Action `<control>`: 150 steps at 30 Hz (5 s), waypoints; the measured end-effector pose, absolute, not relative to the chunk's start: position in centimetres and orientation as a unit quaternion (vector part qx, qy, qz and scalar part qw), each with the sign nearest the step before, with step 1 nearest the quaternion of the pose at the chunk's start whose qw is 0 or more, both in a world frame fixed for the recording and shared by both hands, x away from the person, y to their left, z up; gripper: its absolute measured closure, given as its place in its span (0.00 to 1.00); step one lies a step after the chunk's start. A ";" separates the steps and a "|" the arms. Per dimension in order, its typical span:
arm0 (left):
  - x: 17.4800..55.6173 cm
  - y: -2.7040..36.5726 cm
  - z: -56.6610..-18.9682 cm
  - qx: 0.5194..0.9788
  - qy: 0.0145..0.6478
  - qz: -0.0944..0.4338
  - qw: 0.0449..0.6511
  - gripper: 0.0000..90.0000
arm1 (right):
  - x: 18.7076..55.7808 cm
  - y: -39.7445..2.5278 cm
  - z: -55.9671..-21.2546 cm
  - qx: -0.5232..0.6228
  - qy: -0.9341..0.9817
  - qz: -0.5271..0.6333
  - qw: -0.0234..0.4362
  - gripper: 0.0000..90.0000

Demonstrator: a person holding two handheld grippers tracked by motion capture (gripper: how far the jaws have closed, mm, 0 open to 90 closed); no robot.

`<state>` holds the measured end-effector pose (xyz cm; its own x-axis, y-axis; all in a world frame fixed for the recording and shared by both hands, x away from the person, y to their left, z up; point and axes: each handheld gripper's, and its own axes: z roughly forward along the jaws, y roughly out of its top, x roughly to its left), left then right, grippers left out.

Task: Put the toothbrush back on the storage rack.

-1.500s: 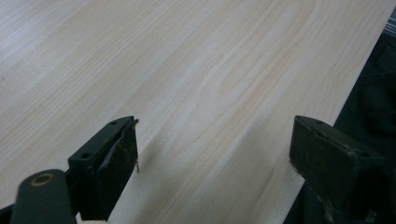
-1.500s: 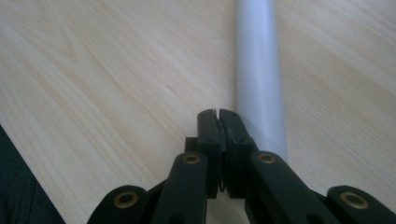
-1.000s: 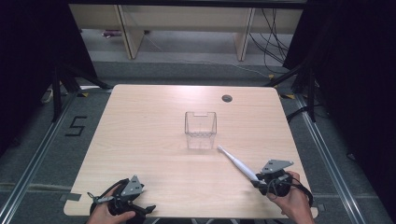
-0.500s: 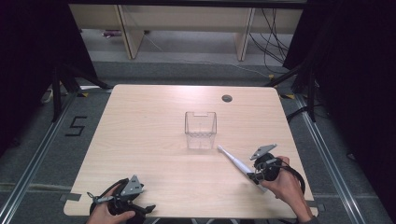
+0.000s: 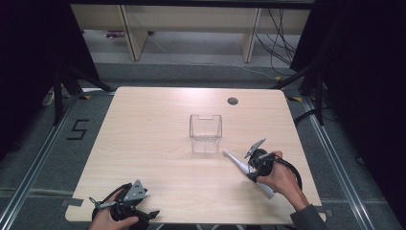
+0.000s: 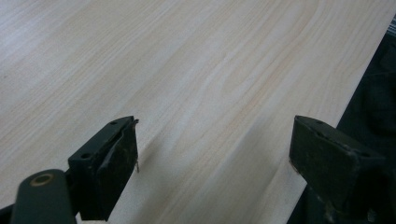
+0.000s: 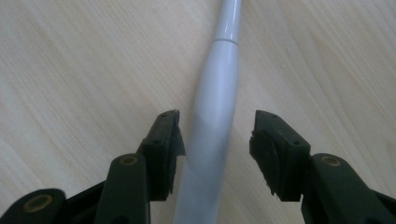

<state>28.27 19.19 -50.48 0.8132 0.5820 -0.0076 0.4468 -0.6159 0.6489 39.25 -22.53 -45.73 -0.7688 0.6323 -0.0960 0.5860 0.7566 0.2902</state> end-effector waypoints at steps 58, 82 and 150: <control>28.2 19.1 -50.6 0.889 0.298 0.098 0.334 0.17 | 42.7 -20.6 -46.9 0.302 0.952 0.023 0.034 0.74; 28.3 19.1 -50.5 0.889 0.292 0.103 0.338 0.17 | 42.0 -24.4 -41.6 0.326 0.926 0.164 0.096 0.74; 28.2 19.1 -50.5 0.885 0.299 0.103 0.342 0.16 | 45.5 -21.7 -35.4 0.309 0.837 0.426 0.151 0.74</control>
<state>28.21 19.11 -50.48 0.7997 0.5999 -0.0222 0.4593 -0.5876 0.6661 45.45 -21.74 -35.40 -0.7630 0.6463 0.0112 0.3889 0.4452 0.8066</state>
